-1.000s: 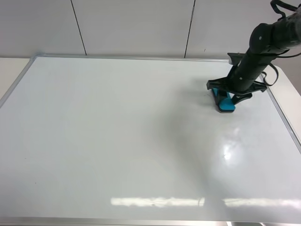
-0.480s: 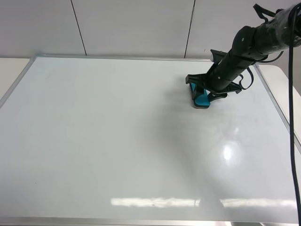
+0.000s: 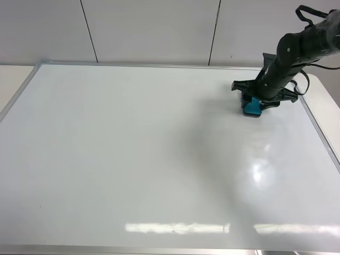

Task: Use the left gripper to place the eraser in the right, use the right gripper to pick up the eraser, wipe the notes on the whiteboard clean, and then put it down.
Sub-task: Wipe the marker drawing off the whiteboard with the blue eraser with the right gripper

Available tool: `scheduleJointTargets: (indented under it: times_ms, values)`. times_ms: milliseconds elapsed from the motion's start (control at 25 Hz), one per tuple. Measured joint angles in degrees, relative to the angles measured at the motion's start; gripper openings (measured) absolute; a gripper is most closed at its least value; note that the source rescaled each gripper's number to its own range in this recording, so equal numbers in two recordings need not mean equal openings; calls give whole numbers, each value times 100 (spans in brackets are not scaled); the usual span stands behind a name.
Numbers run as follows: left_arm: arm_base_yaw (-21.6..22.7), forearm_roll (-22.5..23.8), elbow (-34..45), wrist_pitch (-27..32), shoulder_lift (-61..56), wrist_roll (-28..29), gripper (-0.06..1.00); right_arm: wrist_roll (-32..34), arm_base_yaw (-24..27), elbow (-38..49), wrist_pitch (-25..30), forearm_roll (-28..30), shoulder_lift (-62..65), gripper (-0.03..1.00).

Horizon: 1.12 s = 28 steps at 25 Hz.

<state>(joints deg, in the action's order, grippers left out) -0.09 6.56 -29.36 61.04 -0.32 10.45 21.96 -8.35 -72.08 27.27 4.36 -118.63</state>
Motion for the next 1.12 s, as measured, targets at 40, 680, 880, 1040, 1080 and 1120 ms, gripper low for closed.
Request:
scheduleJointTargets:
  times_ms: [40, 680, 880, 1040, 1080, 1120]
  values:
    - [0, 0, 0, 0, 0, 0, 100, 117, 82, -12, 43, 109, 0, 2]
    - [0, 0, 0, 0, 0, 6, 100, 171, -555, -529, 671, 308, -132, 2]
    - [0, 0, 0, 0, 0, 0, 100, 320, -1205, -1330, 1211, 247, -567, 2]
    - [0, 0, 0, 0, 0, 0, 100, 332, -1396, -1839, 1631, 262, -815, 2]
    - [0, 0, 0, 0, 0, 0, 100, 339, -1395, -1875, 1666, 277, -828, 2]
    - [0, 0, 0, 0, 0, 0, 100, 368, -1395, -1886, 1690, 352, -828, 2]
